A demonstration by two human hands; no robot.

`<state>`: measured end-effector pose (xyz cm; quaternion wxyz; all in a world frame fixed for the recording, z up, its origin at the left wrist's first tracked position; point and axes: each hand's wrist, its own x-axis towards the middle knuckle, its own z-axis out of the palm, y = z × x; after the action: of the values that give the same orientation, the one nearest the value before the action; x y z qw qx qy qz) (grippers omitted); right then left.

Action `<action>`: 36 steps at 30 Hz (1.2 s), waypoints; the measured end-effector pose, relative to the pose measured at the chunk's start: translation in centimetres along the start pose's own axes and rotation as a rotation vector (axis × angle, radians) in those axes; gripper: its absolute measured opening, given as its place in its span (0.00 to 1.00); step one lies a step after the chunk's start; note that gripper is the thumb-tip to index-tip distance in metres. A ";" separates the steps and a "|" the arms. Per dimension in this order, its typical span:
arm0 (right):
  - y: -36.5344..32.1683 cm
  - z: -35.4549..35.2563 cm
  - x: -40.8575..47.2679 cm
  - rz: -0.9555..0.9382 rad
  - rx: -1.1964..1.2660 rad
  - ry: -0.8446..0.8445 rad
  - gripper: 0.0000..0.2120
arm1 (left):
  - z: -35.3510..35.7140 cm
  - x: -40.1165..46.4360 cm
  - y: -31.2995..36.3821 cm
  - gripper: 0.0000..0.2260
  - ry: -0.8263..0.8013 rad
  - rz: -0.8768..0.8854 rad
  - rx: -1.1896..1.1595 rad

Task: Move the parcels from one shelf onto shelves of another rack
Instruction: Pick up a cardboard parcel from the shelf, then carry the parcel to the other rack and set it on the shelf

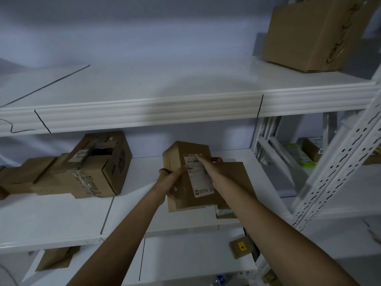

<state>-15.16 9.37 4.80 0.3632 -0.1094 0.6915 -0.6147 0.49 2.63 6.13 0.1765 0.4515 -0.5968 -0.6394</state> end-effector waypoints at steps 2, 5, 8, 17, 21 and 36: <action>-0.3 -0.8 0.0 -0.060 -0.054 -0.011 0.32 | -1.2 0.2 -0.1 0.33 -0.104 -0.007 -0.099; -1.0 -2.6 0.2 -0.094 -0.099 -0.145 0.30 | -2.9 0.2 -0.3 0.25 -0.233 -0.021 -0.215; -1.6 -4.3 -0.1 -0.007 -0.197 -0.362 0.30 | -3.6 0.4 -0.5 0.32 -0.303 -0.057 -0.301; -1.3 -5.6 0.1 0.028 -0.151 -0.404 0.29 | -3.3 1.1 -0.2 0.33 -0.364 -0.090 -0.293; -1.2 -6.0 0.5 0.034 -0.145 -0.405 0.21 | -3.1 1.4 -0.5 0.30 -0.388 -0.089 -0.288; -0.5 -6.1 -0.5 0.014 -0.160 -0.470 0.37 | -4.2 0.0 -1.8 0.26 -0.343 -0.043 -0.187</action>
<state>-18.83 14.22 5.32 0.5086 -0.2731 0.6354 -0.5129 4.40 0.50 4.94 0.0996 0.3301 -0.5463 -0.7634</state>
